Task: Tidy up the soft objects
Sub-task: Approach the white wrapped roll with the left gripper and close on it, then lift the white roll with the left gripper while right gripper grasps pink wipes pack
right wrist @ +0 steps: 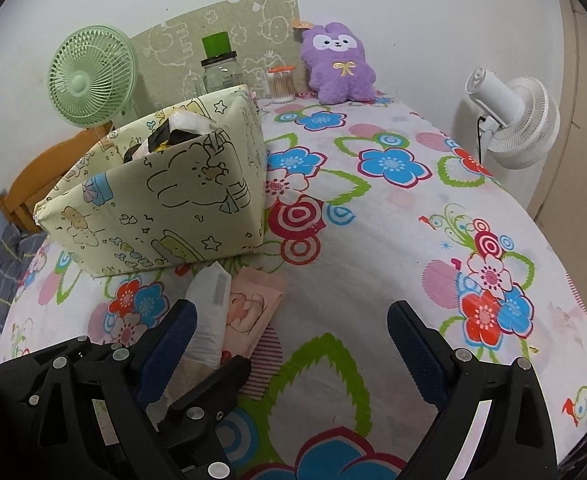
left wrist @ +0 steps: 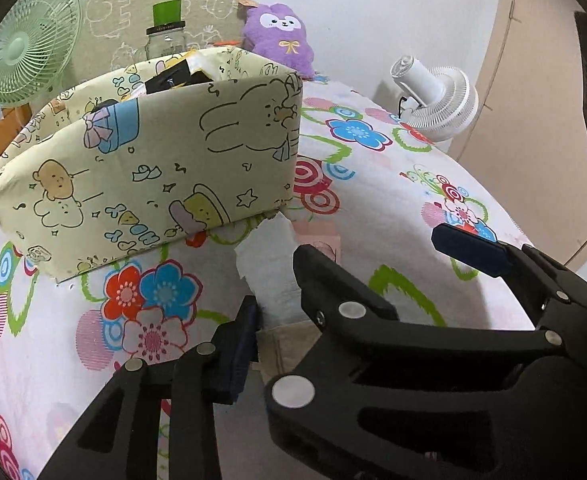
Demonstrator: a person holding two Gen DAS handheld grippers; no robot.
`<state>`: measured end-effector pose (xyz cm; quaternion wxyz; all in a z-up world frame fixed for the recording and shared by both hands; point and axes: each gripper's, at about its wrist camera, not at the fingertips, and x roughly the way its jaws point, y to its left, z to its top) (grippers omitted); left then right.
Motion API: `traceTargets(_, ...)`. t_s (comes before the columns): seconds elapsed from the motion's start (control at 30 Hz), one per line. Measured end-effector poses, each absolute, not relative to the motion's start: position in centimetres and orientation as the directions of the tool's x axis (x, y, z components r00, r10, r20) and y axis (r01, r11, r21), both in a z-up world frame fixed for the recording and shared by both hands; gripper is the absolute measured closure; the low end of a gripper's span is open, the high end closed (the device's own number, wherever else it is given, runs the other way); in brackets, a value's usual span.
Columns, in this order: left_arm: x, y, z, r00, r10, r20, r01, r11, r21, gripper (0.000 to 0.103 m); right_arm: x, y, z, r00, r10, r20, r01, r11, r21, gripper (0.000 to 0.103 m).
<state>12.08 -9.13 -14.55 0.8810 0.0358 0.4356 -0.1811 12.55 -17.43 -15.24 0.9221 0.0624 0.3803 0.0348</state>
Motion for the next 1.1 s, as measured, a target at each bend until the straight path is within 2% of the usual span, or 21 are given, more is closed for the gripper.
traceTargets(0.33,11.0,-9.0,-13.5,0.608,-0.269,-0.747,0.342,0.938,-0.059,0.058,11.5,-17.4,-14.4,0.725,0.108,-0.68,-0.015,0.99,0.141,0.005)
traceTargets(0.5,11.3,-8.9,-14.0,0.587,-0.278,-0.76,0.347,0.935,-0.073,0.072,11.6,-17.0,-14.7,0.719,0.102,-0.688,-0.015,0.991,0.131,0.005)
traceTargets(0.73,10.9,-8.2,-13.7,0.602,-0.281,-0.747,0.344,0.936,-0.075,0.086,11.3,-16.5,-14.4,0.718,0.099,-0.689,-0.015,0.992,0.127,0.005)
traceTargets(0.8,10.8,-7.8,-13.5,0.615,-0.267,-0.742,0.331,0.941,-0.064,0.087,11.3,-16.2,-14.2,0.721,0.089,-0.687,-0.006,0.992,0.122,0.007)
traceTargets(0.87,10.8,-7.3,-13.3,0.624,-0.252,-0.739,0.316,0.947,-0.056,0.087,11.3,-16.1,-14.1,0.726,0.066,-0.685,0.02,0.993,0.116,0.013)
traceTargets(1.1,11.2,-6.0,-13.7,0.629,-0.188,-0.754,0.281,0.96,-0.005,0.087,12.1,-15.3,-15.3,0.674,0.076,-0.735,0.04,0.989,0.139,0.02)
